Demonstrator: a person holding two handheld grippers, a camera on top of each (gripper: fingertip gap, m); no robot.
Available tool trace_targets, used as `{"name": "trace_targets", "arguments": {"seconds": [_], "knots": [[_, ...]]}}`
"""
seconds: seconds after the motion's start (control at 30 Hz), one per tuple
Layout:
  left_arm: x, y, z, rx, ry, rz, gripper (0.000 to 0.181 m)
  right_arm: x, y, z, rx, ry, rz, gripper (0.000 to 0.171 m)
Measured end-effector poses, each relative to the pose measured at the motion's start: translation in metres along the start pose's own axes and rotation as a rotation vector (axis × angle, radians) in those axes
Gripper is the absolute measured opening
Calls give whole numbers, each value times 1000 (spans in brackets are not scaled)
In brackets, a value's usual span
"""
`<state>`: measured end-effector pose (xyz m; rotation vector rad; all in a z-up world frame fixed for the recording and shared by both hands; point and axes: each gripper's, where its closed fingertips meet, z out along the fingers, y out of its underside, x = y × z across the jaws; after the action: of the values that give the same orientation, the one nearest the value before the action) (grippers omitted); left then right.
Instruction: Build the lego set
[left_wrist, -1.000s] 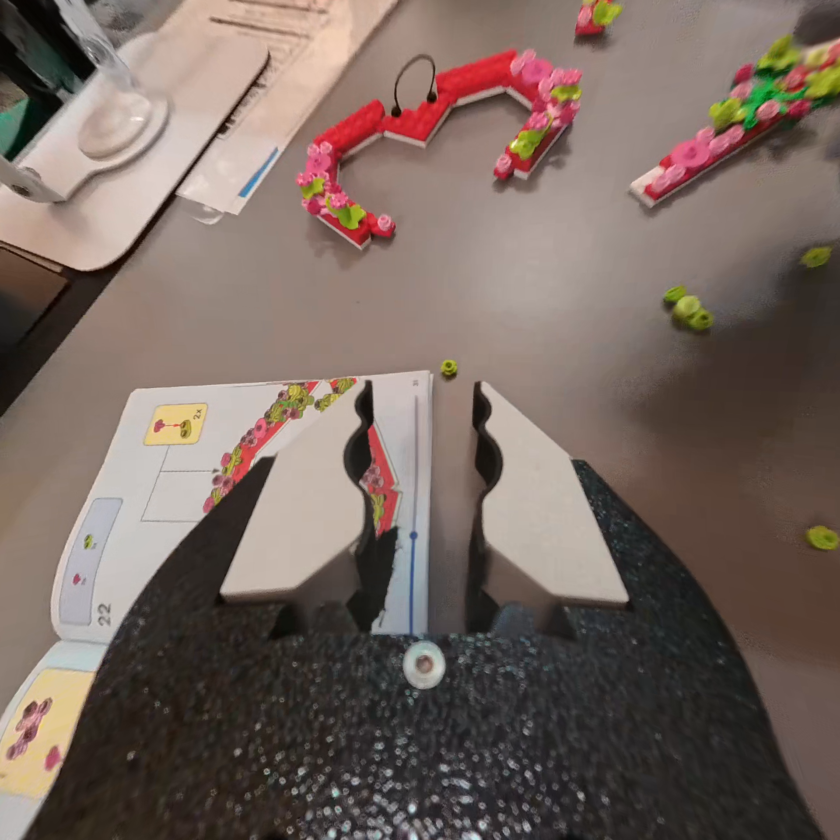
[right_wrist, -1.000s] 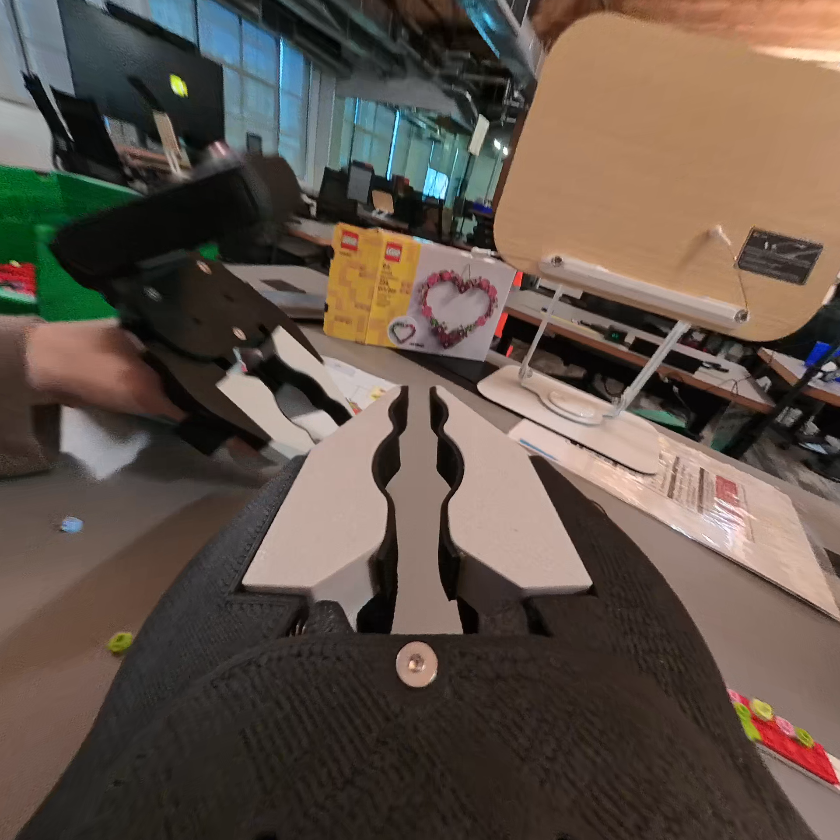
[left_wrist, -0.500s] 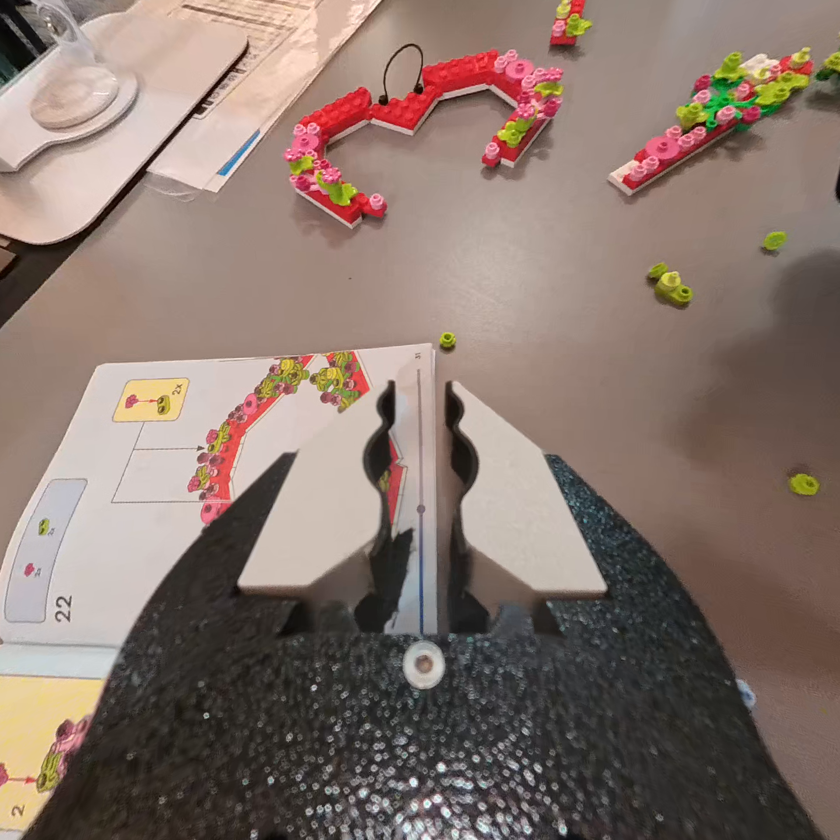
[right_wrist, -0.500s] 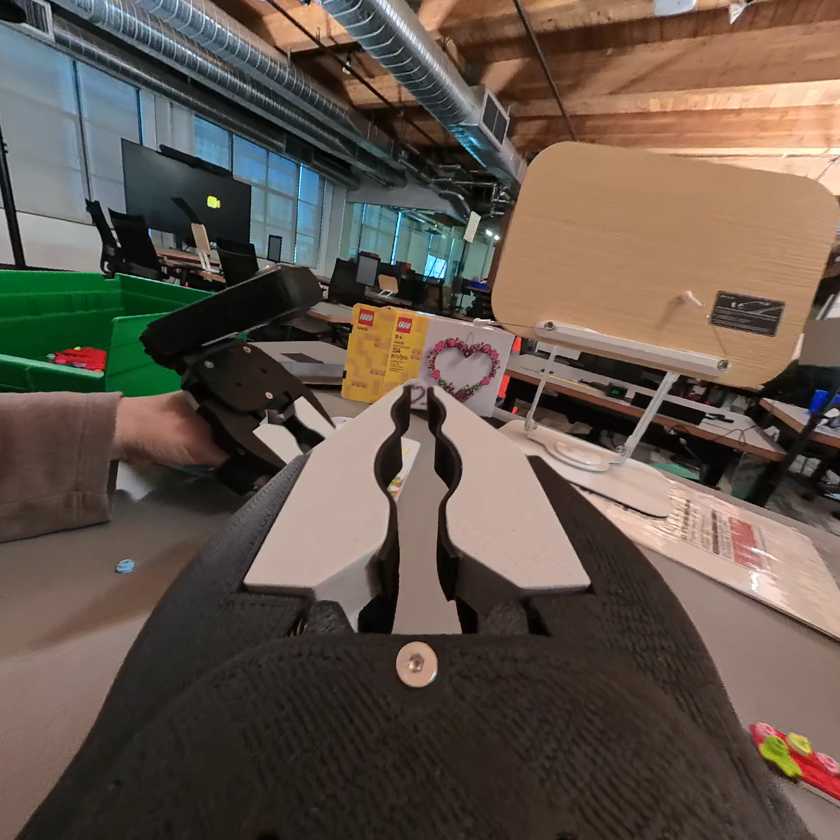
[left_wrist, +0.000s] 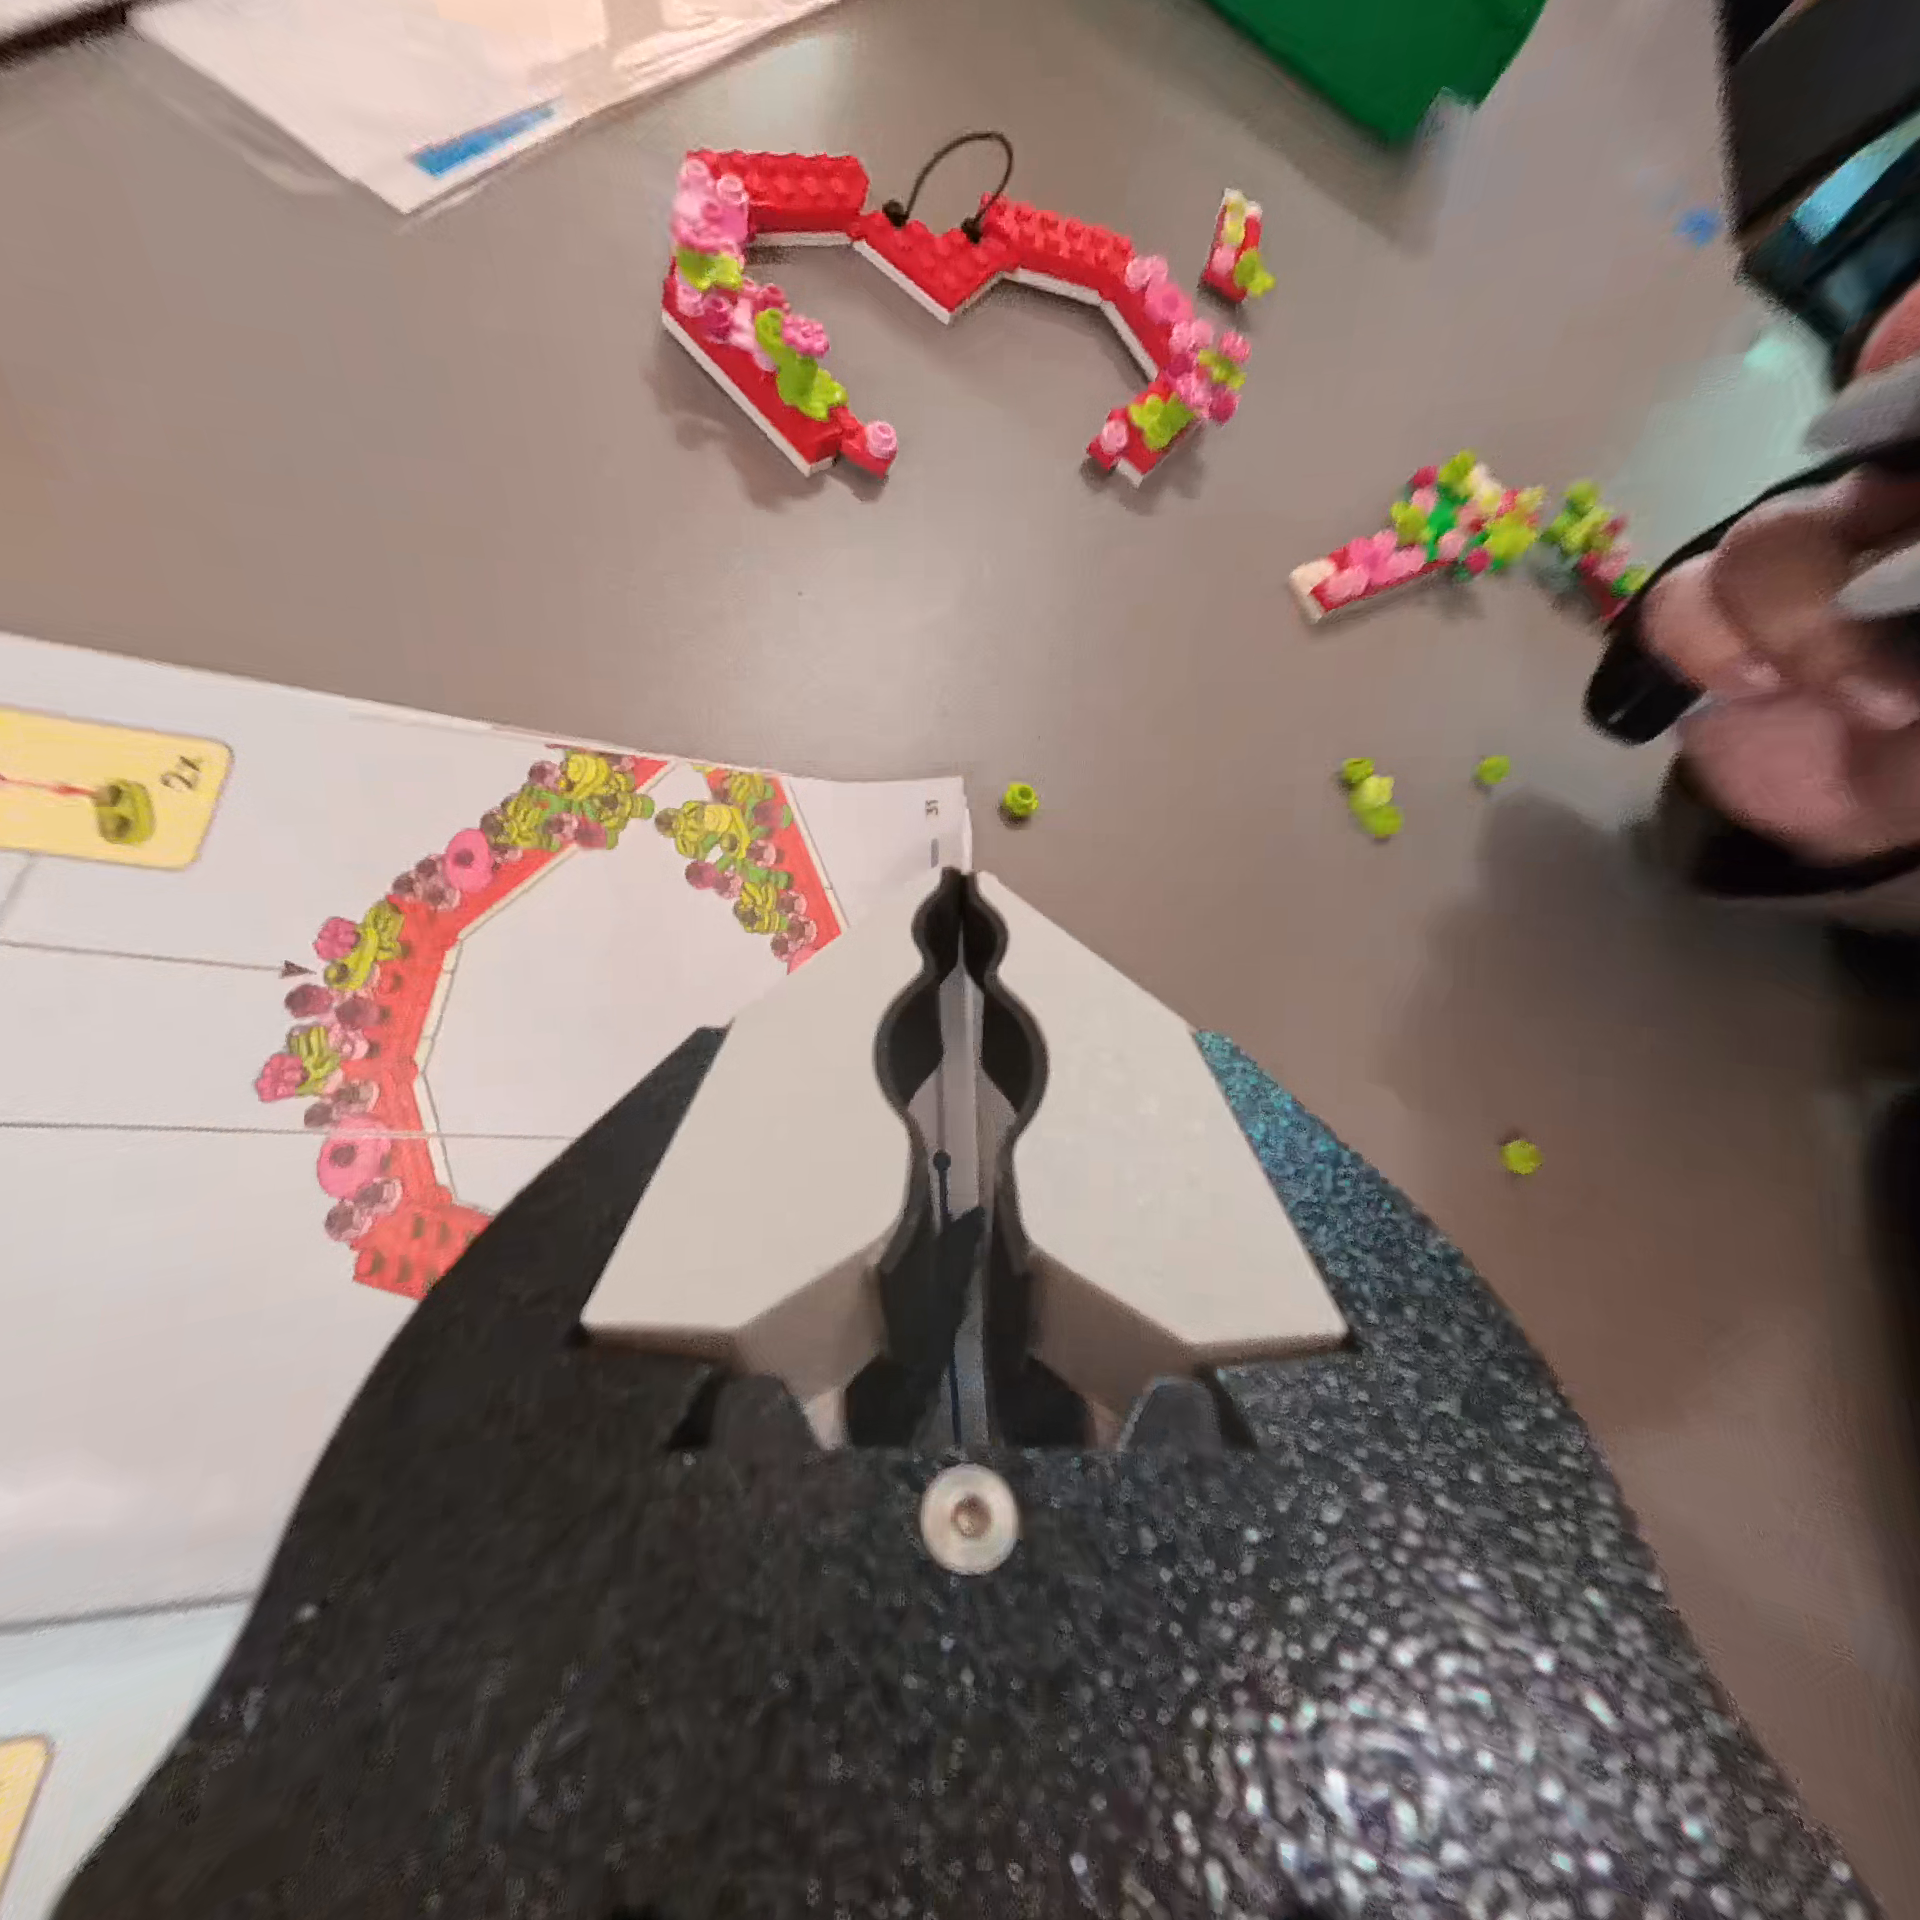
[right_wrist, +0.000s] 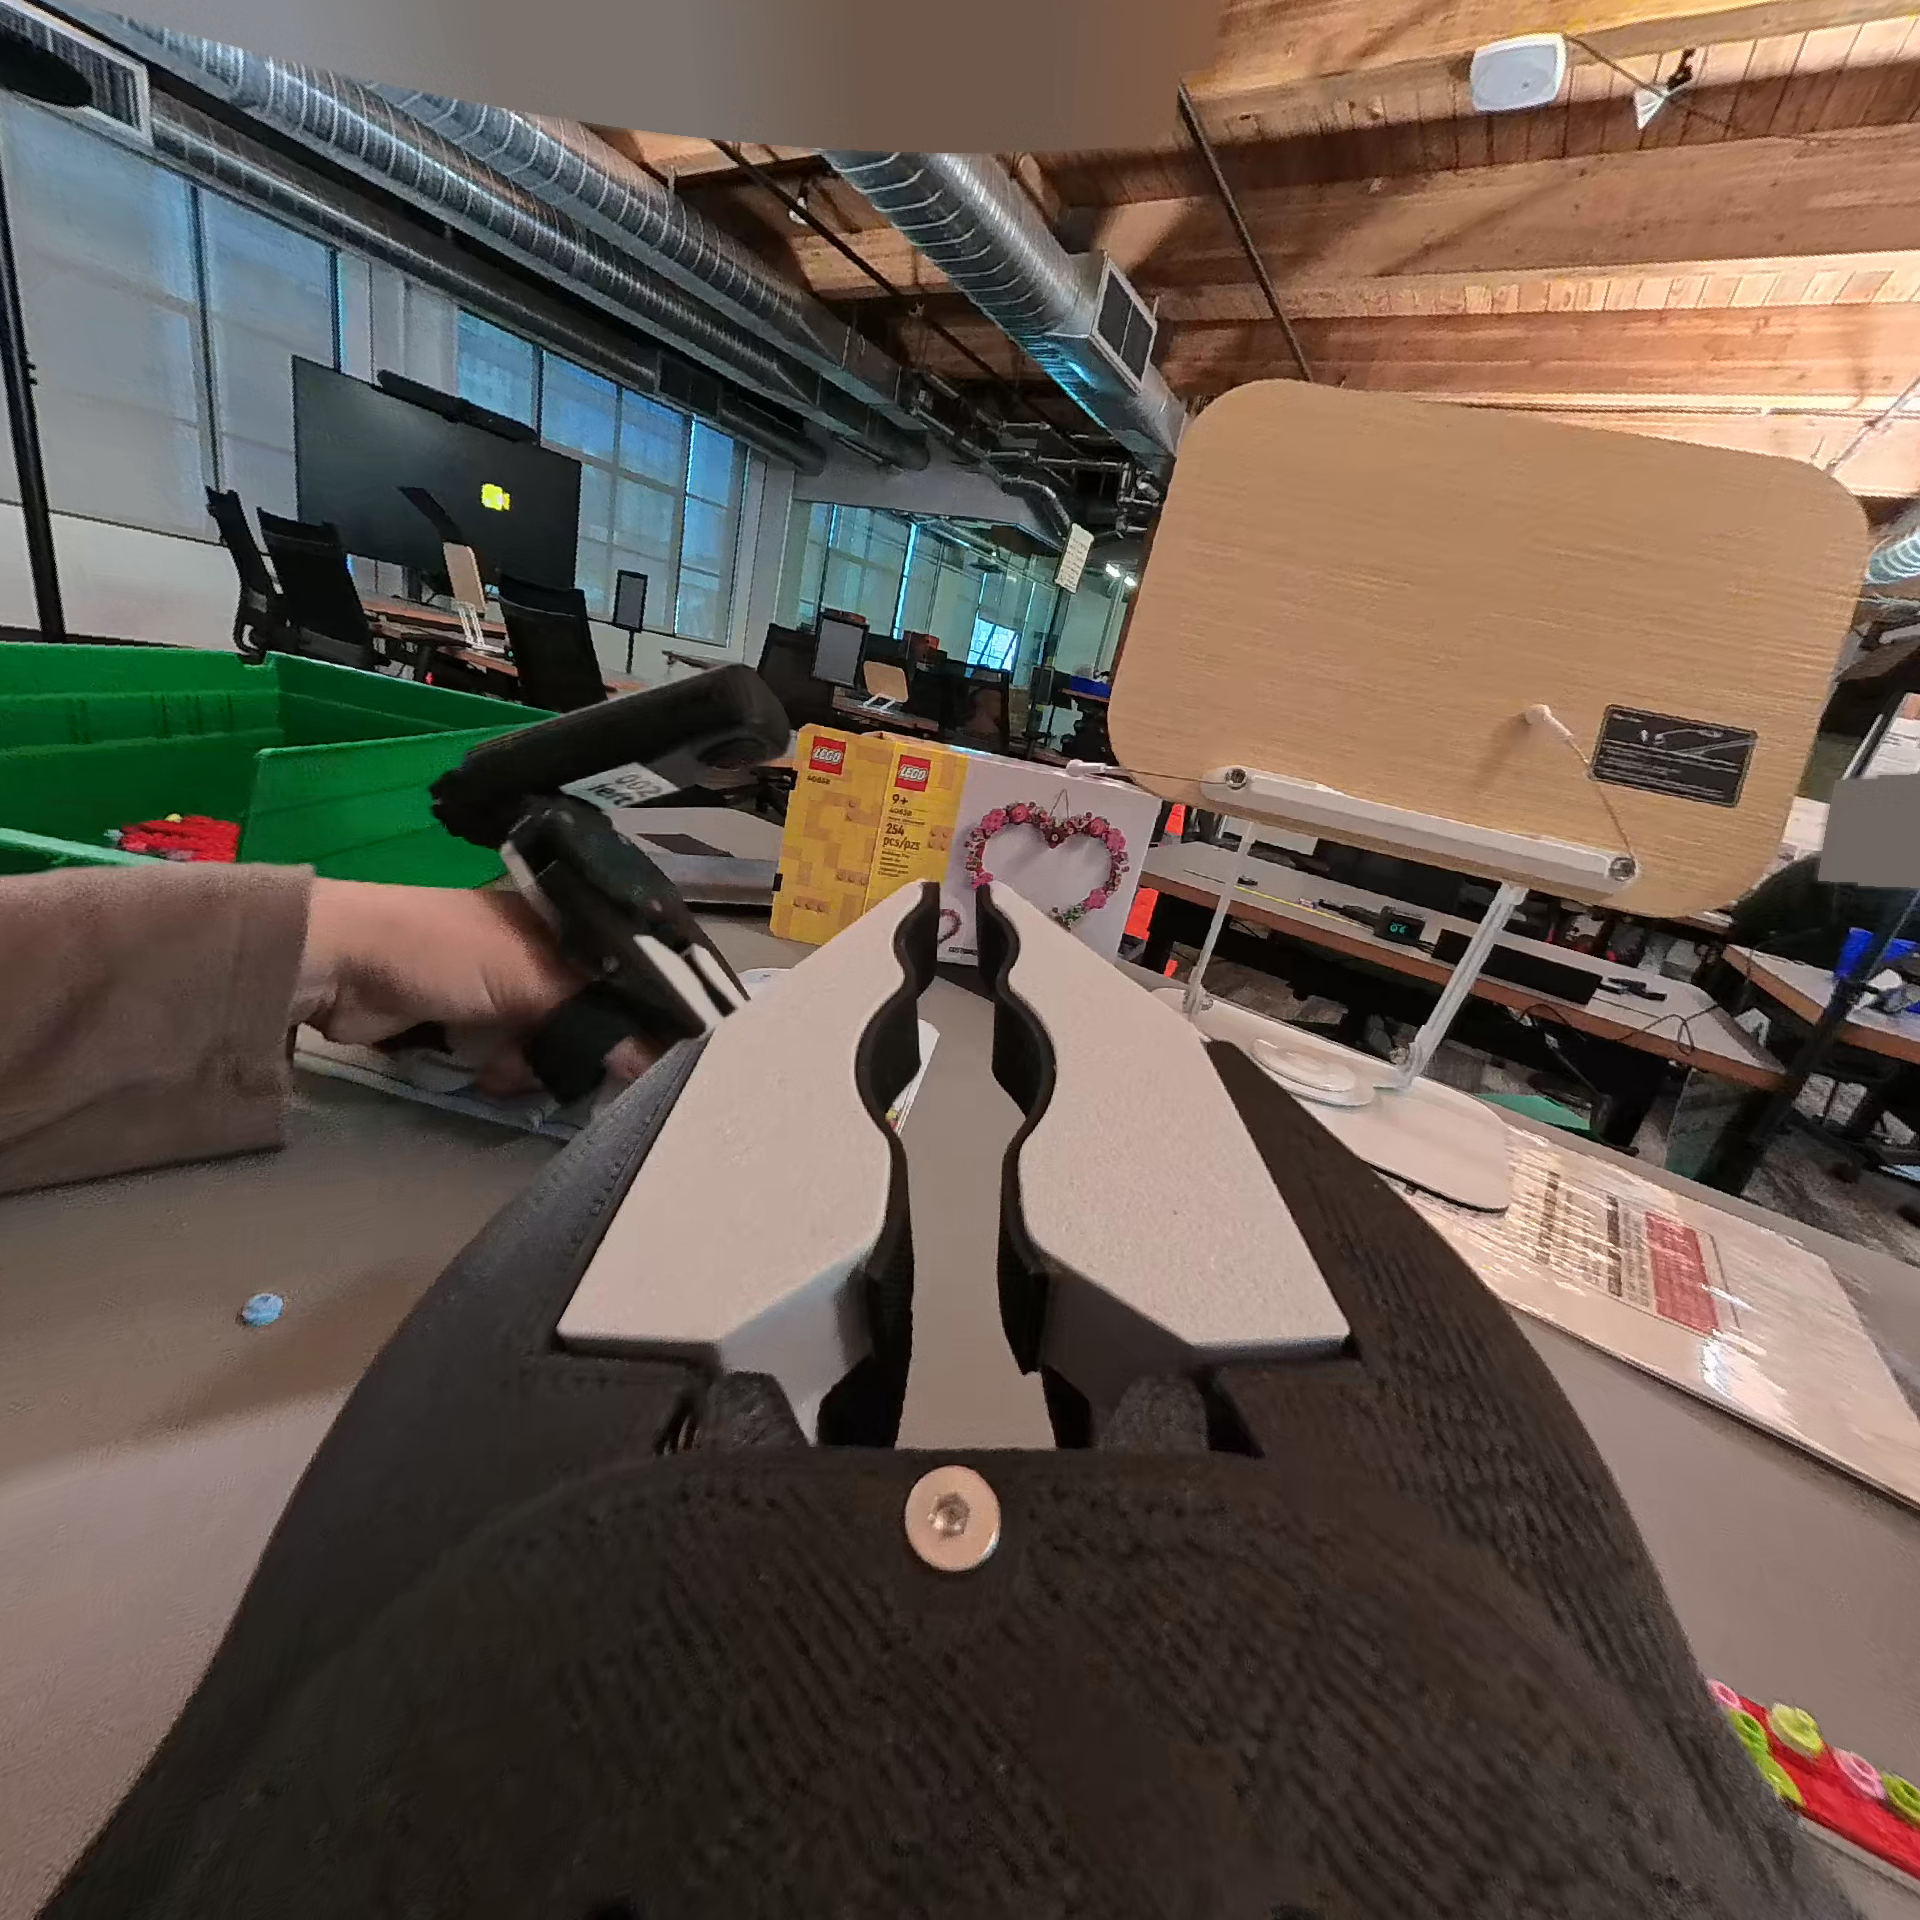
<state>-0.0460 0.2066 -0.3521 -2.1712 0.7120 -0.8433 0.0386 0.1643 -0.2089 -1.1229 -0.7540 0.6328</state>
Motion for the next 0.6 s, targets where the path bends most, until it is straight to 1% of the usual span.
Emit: {"name": "trace_targets", "arguments": {"seconds": [0.03,0.13,0.2,0.47,0.6], "knots": [[-1,-1,-1,9,38,-59,0,-1,1,0,-2,-5,-5,5],[1,-3,-5,41,153,-222,0,-4,2,1,-5,-17,-19,5],[1,-5,-7,64,186,-262,0,-6,3,2,-6,-24,-27,5],[3,-4,-7,45,238,-315,0,-14,6,3,-11,-56,-48,5],[4,-4,-8,52,228,-287,0,-17,9,5,-31,-71,-61,5]]}}
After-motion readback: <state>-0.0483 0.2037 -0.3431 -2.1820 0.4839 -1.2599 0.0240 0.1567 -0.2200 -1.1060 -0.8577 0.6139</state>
